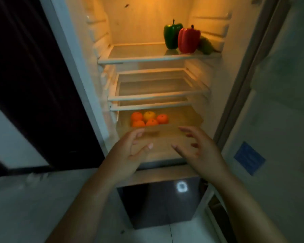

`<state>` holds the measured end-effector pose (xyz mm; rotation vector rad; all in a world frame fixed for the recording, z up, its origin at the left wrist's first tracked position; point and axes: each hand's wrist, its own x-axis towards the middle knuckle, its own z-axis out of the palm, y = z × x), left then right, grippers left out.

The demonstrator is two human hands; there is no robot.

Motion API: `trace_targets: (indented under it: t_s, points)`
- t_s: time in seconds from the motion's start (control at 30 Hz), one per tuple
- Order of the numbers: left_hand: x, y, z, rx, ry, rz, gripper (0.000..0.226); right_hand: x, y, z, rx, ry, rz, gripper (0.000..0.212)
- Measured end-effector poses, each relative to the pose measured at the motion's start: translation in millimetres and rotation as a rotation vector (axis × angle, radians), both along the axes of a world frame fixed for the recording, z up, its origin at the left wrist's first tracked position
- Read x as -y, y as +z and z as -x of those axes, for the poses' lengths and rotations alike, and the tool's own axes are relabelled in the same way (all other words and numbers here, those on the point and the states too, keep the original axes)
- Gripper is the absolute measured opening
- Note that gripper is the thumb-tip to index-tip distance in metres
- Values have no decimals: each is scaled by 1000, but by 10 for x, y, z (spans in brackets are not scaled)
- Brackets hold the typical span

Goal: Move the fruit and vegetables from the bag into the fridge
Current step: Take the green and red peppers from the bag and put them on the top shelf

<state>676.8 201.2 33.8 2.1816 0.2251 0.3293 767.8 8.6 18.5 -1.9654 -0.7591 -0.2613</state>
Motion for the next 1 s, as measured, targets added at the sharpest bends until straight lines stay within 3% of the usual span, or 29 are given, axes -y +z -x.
trace_targets:
  t_s: [0.27, 0.4, 0.67, 1.0]
  points:
    - [641, -305, 1109, -199, 111, -134, 54, 540, -445, 879, -191, 157, 150, 47]
    - [851, -357, 1444, -205, 175, -199, 54, 893, -438, 1125, -163, 181, 204, 46]
    - [1562, -424, 2018, -246, 19, -283, 57, 1695, -578, 1737, -124, 140, 355, 46]
    - [2409, -621, 3500, -250, 158, -234, 54, 2227, -580, 3037, -152, 317, 388, 50]
